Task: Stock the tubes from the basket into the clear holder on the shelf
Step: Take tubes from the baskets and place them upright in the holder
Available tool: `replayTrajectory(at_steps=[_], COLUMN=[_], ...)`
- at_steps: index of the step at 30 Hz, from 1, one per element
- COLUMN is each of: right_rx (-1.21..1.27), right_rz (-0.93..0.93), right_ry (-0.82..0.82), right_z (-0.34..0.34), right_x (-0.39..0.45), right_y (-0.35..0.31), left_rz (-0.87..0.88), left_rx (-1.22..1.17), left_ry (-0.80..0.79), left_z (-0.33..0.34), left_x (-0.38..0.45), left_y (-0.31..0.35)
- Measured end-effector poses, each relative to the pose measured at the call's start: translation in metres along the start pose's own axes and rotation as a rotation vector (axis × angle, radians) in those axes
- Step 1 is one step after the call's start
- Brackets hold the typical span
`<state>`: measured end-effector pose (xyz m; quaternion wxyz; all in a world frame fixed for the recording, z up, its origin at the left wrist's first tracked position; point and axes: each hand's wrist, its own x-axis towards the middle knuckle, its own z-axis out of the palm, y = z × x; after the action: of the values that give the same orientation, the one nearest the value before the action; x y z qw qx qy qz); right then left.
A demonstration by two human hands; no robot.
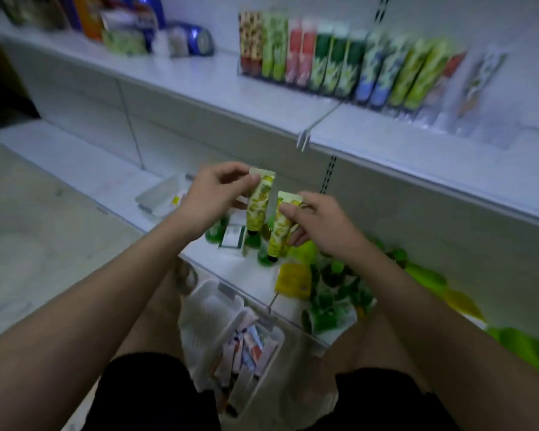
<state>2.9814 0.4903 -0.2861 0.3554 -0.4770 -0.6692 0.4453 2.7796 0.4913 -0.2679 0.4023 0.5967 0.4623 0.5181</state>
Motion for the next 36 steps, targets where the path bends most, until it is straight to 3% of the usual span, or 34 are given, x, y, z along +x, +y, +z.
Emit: replayTrajectory(at_steps=[6, 16, 26, 36], right_rx=[-0.026, -0.09, 0.023, 0.031], right_rz=[-0.237, -0.491, -0.549, -0.597], right_ry=[0.068, 0.454, 0.787, 0.873], right_z=[-0.059, -0.175, -0.244, -0.259], right_x=[-0.001, 0.046, 0.087, 0.088], right_y=[-0.09, -0.149, -0.104, -0.09], left_rz=[0.15, 0.193, 0.285, 0.333], left_rx=[-0.044, -0.021, 0.009, 0.153], left_ry=[-0.071, -0.111, -0.196, -0.097], left_z=[-0.005, 0.024, 0.11, 0.172], left_x=[0.044, 0.131, 0.188, 0.208], left_y=[0.106, 0.209, 0.214, 0.179])
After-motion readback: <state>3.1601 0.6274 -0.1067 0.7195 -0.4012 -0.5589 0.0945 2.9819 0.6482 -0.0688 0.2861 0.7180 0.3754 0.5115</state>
